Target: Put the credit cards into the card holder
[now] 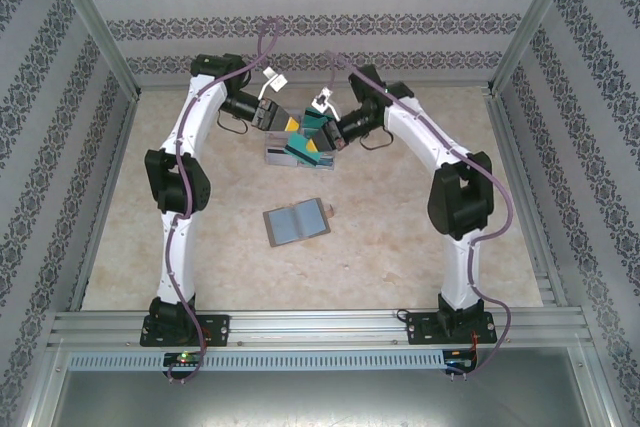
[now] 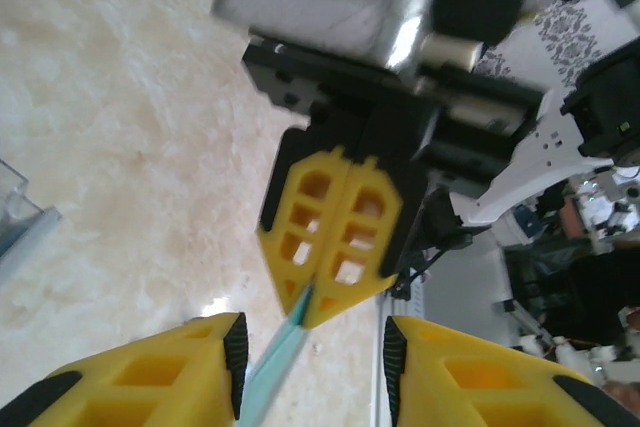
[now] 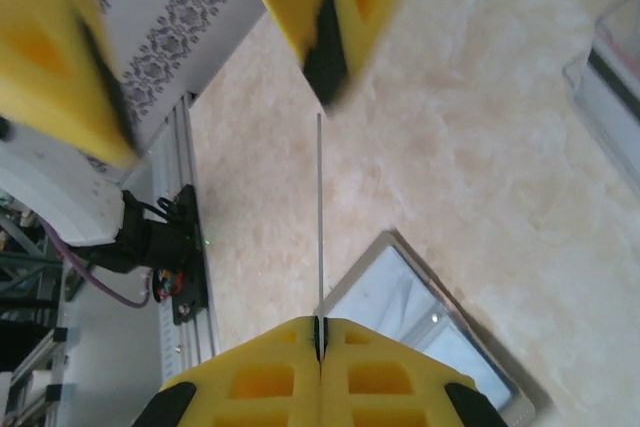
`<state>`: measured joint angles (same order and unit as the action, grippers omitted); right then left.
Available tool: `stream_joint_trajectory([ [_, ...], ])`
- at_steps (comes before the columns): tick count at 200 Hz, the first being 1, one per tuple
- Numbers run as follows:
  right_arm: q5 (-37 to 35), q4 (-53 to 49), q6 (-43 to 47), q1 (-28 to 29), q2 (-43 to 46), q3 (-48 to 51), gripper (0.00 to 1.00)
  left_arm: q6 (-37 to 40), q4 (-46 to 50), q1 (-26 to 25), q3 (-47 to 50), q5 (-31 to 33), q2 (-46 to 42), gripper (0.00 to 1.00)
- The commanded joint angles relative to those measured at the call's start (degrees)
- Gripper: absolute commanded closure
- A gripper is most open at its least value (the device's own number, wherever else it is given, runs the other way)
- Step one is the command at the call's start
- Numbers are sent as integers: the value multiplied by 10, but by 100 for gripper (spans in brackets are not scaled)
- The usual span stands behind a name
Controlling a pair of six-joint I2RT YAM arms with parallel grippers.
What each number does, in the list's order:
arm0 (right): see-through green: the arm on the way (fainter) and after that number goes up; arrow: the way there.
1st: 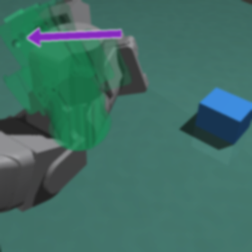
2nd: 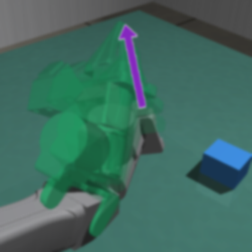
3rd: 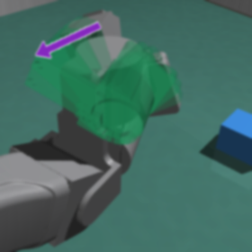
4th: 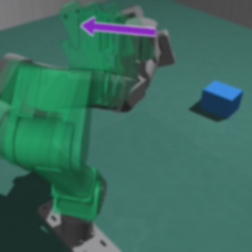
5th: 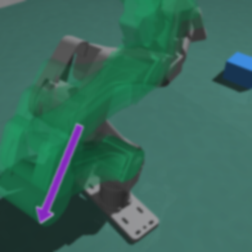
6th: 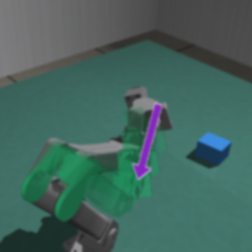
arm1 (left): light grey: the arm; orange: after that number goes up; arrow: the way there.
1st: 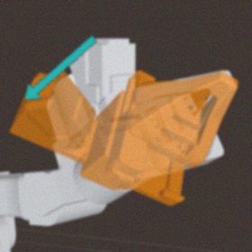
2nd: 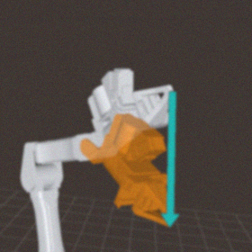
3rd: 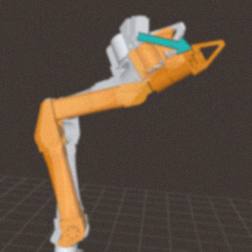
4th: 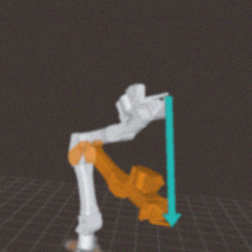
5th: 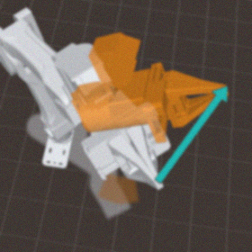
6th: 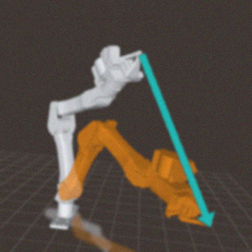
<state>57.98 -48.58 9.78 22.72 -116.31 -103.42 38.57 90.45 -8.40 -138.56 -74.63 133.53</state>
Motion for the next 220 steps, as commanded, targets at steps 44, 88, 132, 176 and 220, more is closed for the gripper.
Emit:
stream_joint_trajectory([
  [44,-201,393,-292,71,194,379,100,-419,-523,44,437,237,-262,52],
  [88,-319,606,-417,160,210,546,100,-639,-676,12,709,447,-424,54],
  [132,-355,791,-460,179,166,621,100,-709,-763,-26,910,483,-504,58],
  [176,-353,817,-475,176,150,632,100,-724,-756,-82,945,513,-500,59],
  [220,-335,822,-523,170,132,637,100,-752,-789,-102,976,511,-485,68],
])
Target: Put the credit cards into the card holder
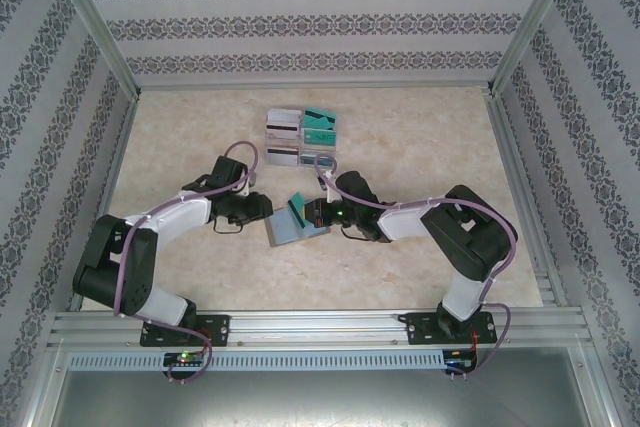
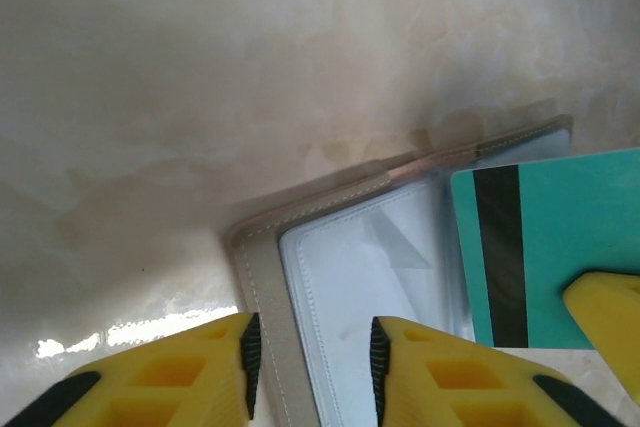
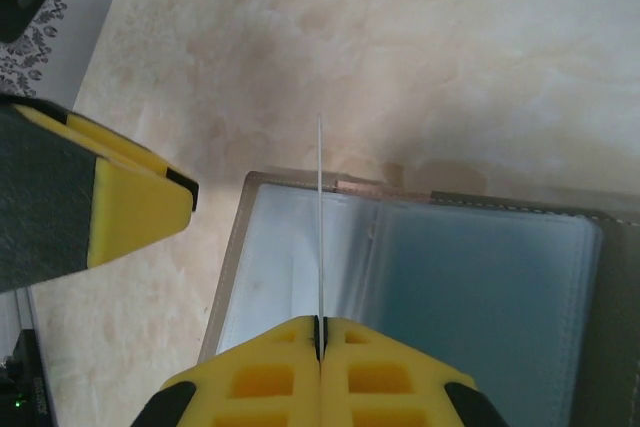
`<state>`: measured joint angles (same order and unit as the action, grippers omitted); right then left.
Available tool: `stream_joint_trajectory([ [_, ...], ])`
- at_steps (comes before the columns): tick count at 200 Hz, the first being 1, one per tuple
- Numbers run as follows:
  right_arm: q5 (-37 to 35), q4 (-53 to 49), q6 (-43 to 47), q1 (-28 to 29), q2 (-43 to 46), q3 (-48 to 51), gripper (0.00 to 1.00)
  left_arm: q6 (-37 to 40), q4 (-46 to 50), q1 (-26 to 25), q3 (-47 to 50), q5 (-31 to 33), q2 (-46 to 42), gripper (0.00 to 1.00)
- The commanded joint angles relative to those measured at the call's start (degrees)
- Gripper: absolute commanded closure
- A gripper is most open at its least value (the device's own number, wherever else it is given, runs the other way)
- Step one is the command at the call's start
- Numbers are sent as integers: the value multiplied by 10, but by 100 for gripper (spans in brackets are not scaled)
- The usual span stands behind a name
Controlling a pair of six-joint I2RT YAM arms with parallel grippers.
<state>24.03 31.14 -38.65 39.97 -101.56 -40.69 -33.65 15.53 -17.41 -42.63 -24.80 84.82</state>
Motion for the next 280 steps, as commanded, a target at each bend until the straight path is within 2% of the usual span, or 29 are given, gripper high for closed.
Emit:
stream_joint_trajectory([
  [1,5,26,-41,-2,-15,10,100,-31,-41,-14,18,13,3,68],
  [40,-6,13,-67,-2,1,25,100,-47,-62,-44,22,8,34,69],
  [94,20,23,-88,-1,-9,26,100,-69,-85,-64,59,8,41,78],
  [132,37,26,-98,-6,-7,32,100,-62,-79,-65,68,14,42,80],
  [157,73,21,-108,-13,-18,31,100,-58,-76,-64,73,17,36,82],
  [194,78,26,-133,-33,-26,51,100,-61,-81,-64,81,15,34,84],
  [280,84,52,-161,-18,-60,35,100,-58,-86,-65,100,3,23,89],
])
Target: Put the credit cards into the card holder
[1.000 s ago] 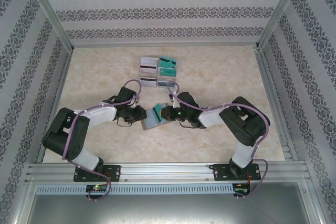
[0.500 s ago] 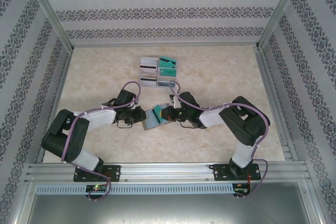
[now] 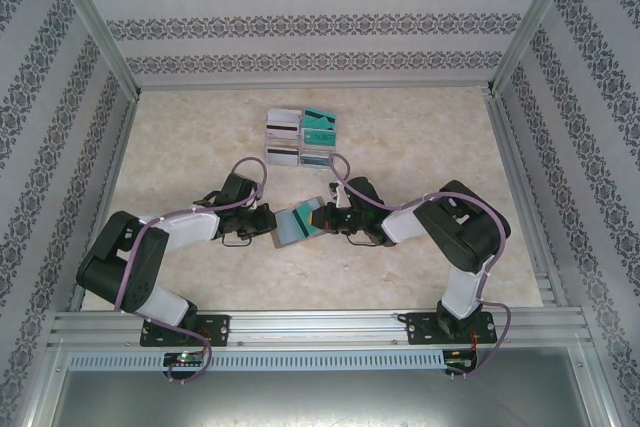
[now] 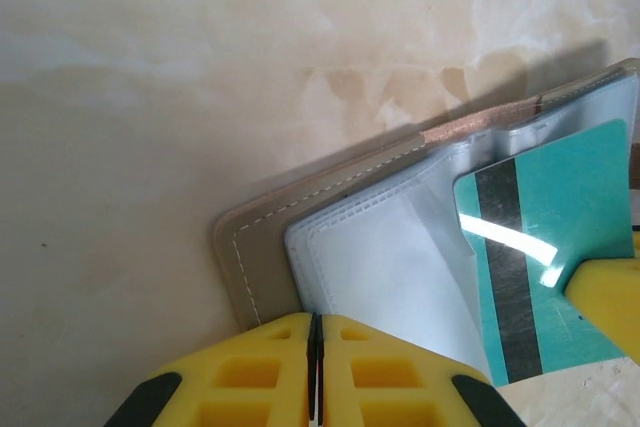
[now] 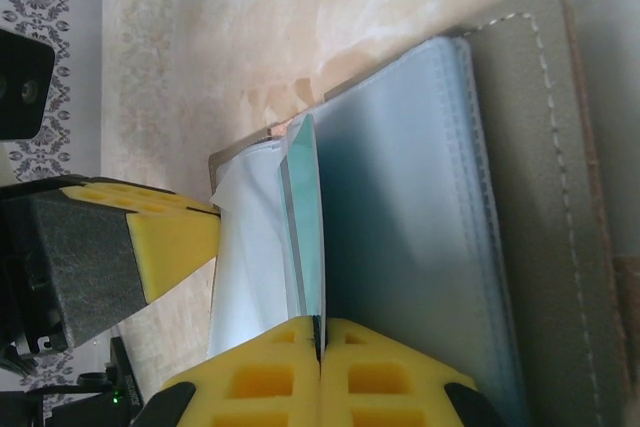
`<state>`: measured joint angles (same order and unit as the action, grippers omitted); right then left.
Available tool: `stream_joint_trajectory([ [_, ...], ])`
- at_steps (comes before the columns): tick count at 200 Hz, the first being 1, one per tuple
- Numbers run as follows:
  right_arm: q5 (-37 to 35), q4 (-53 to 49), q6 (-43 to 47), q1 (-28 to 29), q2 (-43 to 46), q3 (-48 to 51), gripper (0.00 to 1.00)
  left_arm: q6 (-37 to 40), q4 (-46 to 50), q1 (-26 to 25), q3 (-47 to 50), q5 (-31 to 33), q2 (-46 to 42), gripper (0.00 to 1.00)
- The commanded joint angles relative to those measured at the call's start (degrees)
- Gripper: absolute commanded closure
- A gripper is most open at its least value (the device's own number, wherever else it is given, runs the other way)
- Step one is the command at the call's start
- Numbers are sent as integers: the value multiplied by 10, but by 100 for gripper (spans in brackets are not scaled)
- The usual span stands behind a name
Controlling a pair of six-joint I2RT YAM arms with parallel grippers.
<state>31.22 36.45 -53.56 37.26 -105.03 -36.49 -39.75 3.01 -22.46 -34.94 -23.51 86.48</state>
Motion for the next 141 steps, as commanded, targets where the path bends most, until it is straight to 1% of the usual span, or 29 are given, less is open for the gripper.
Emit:
stream_joint_trajectory([
  [1,13,0,-12,8,-25,-7,100,3,39,-14,23,-10,6,89],
  [54,53,-12,-16,13,-49,-44,100,16,52,-14,24,-3,2,89],
  [83,63,-13,-23,16,-48,-35,100,17,54,-14,24,-2,1,89],
  [109,60,-52,-14,15,-24,-27,100,14,48,-14,28,-1,-2,89],
  [141,64,-83,-5,21,-32,-42,100,14,46,-14,27,-4,0,89],
])
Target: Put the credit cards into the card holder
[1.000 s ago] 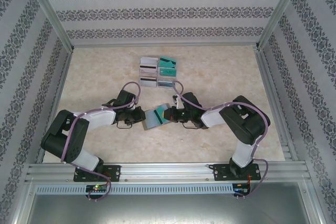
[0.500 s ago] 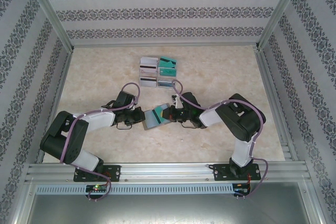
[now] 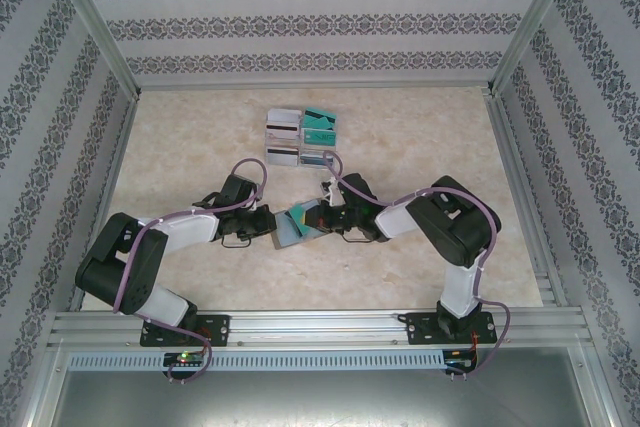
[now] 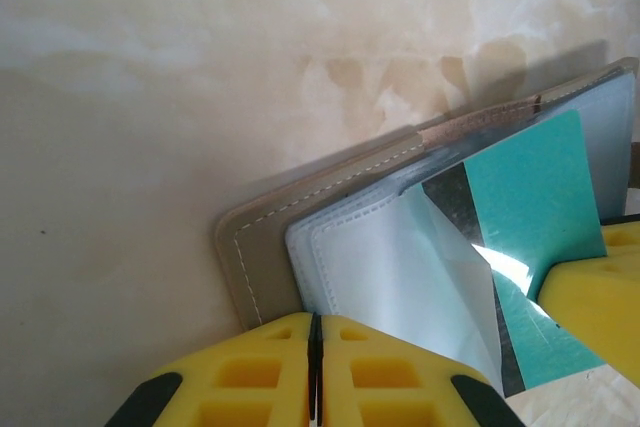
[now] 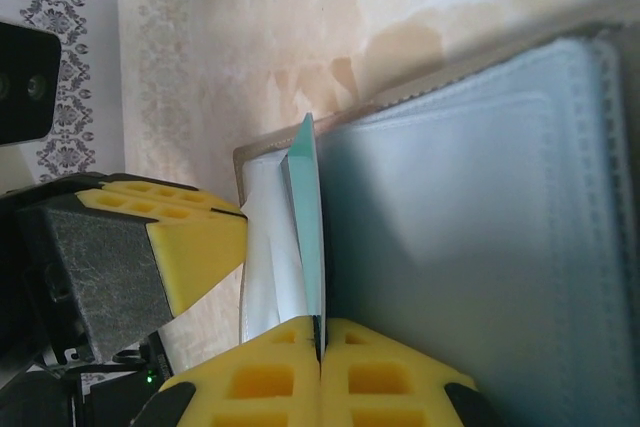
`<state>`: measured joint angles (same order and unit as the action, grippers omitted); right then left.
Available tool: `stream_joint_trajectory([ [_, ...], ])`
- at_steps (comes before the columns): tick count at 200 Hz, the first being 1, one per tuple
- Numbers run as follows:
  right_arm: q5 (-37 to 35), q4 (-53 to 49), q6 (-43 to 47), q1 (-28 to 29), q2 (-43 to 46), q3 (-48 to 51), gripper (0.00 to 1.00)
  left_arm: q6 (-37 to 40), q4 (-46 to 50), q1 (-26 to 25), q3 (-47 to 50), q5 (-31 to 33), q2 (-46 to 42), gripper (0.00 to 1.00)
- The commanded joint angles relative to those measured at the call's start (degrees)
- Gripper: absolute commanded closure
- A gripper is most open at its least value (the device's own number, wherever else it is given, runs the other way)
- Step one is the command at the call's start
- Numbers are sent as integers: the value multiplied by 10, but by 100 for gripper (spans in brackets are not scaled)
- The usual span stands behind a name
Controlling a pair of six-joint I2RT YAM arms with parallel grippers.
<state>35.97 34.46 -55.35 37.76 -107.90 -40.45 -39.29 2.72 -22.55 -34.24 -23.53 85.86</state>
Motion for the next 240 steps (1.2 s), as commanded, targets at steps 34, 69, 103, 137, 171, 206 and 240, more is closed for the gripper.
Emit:
stream_joint_trajectory([
  [34,24,-112,30,26,-22,-39,100,8,48,-13,19,-4,3,89],
  [69,-1,-191,69,27,6,-55,92,8,47,-13,21,1,-1,89],
  [103,-37,-304,127,28,46,-78,63,5,46,-13,23,5,-6,89],
  [137,-73,-411,187,29,76,-125,57,5,49,-13,26,11,-12,90],
  [171,-103,-476,229,28,89,-158,57,4,49,-13,29,12,-17,90],
  [206,-91,-466,223,38,59,-176,57,5,48,-13,28,10,-13,89],
  [240,-87,-465,217,54,24,-186,57,1,39,-13,34,7,-15,90],
])
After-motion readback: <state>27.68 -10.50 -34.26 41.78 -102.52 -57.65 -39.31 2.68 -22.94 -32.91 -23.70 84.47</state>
